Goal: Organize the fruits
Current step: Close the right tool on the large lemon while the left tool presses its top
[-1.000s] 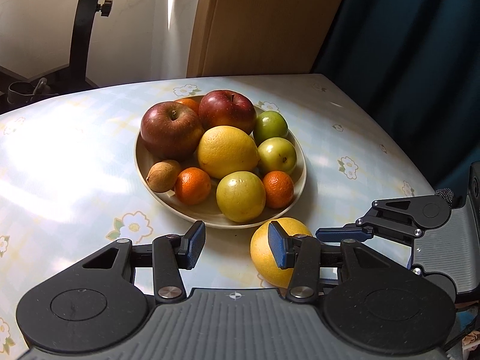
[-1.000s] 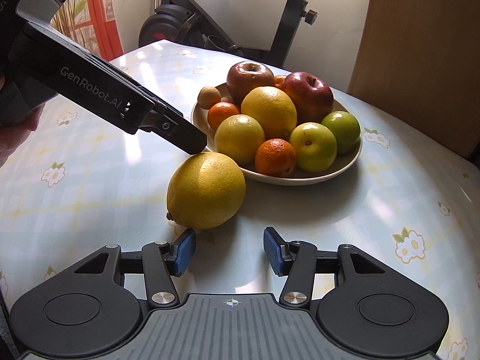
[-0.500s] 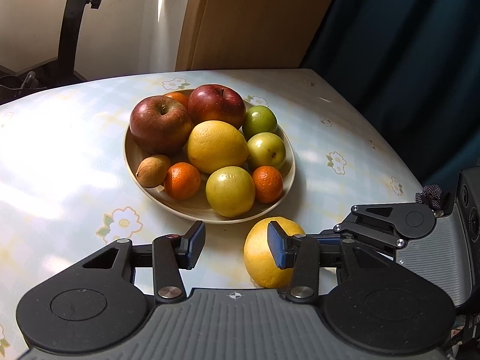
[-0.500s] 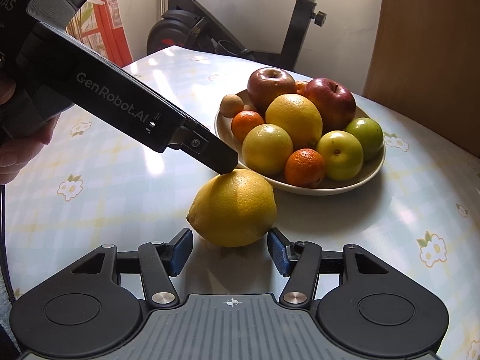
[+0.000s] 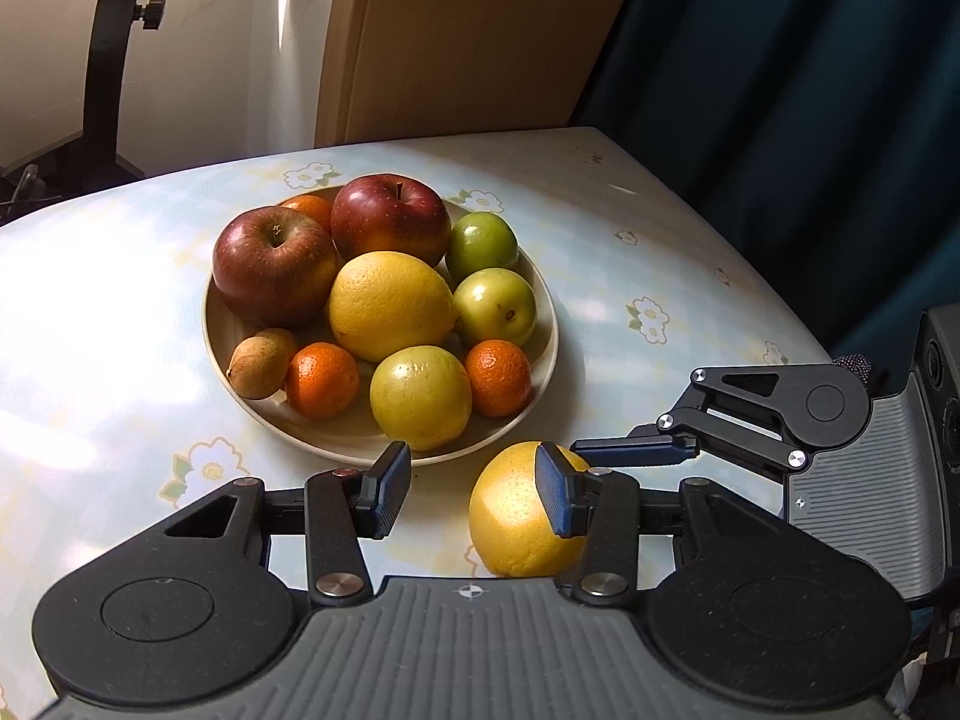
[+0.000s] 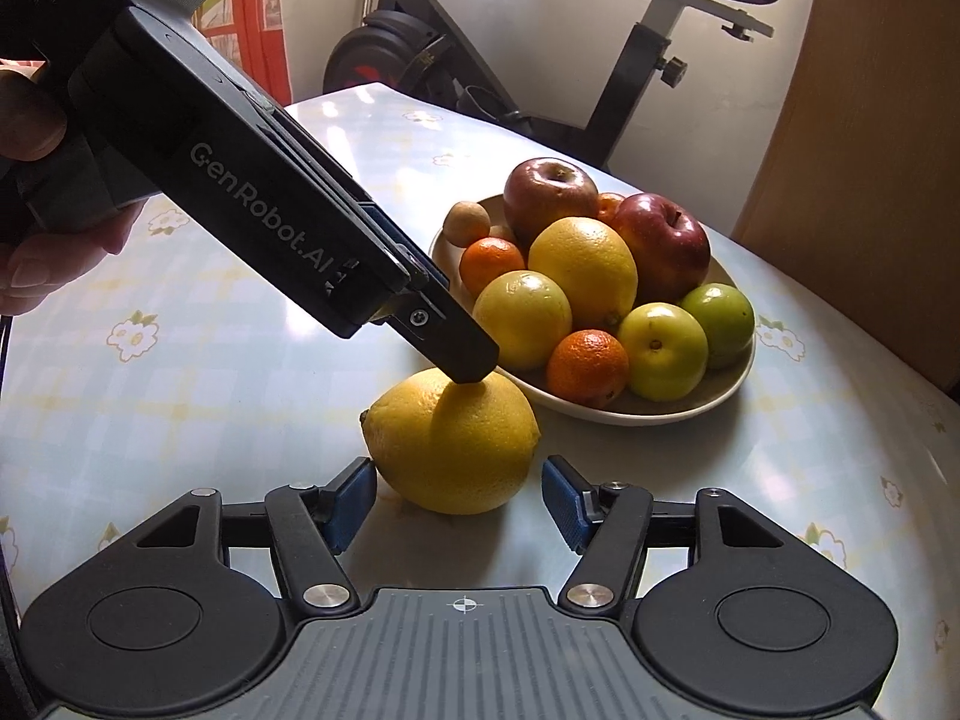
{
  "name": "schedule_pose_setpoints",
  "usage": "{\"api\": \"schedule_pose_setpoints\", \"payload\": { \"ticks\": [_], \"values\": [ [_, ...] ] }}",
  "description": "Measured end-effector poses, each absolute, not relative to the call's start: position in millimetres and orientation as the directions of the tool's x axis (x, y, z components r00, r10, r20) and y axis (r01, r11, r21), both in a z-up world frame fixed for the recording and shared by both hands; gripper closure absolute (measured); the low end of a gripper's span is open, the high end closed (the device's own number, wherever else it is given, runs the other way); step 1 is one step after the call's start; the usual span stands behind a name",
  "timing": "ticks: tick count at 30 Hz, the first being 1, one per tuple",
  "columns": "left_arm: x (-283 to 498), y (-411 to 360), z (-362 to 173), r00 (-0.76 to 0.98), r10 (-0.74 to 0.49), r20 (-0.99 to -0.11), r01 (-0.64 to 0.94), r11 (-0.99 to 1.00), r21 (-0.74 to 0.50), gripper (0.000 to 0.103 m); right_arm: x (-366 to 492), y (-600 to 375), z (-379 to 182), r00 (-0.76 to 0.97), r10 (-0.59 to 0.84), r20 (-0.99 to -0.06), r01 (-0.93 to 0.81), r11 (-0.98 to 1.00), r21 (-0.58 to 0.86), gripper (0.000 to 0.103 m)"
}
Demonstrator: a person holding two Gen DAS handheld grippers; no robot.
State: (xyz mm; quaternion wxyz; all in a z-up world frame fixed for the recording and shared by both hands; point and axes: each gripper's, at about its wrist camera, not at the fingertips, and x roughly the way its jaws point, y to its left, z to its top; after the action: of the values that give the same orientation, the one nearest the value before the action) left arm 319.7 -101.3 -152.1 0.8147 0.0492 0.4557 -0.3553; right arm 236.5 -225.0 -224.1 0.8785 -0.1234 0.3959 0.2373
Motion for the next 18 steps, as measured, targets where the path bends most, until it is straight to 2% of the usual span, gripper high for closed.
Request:
{"api": "schedule_pose_setpoints", "payload": {
  "ticks": [6, 11, 15, 18],
  "values": [
    [318.1, -98.8, -152.6, 0.341, -0.532, -0.775, 0.627, 0.743, -0.235, 0.055, 231.5, -227.3, -218.9, 0.563, 0.339, -0.754, -0.487, 0.873, 0.029, 0.046],
    [320.7, -96.5, -153.1, 0.344, -0.528, -0.777, 0.614, 0.752, -0.239, 0.055, 224.5, -226.0, -216.8, 0.553, 0.343, -0.759, -0.503, 0.864, 0.024, 0.048],
    [321.3, -97.5, -152.3, 0.337, -0.528, -0.779, 0.607, 0.755, -0.249, 0.055, 224.6, -229.4, -218.7, 0.560, 0.334, -0.758, -0.481, 0.876, 0.031, 0.054],
    [323.1, -91.0, -154.2, 0.319, -0.550, -0.772, 0.573, 0.761, -0.306, 0.055, 226.0, -231.7, -218.9, 0.560, 0.335, -0.758, -0.473, 0.880, 0.039, 0.057]
  ]
}}
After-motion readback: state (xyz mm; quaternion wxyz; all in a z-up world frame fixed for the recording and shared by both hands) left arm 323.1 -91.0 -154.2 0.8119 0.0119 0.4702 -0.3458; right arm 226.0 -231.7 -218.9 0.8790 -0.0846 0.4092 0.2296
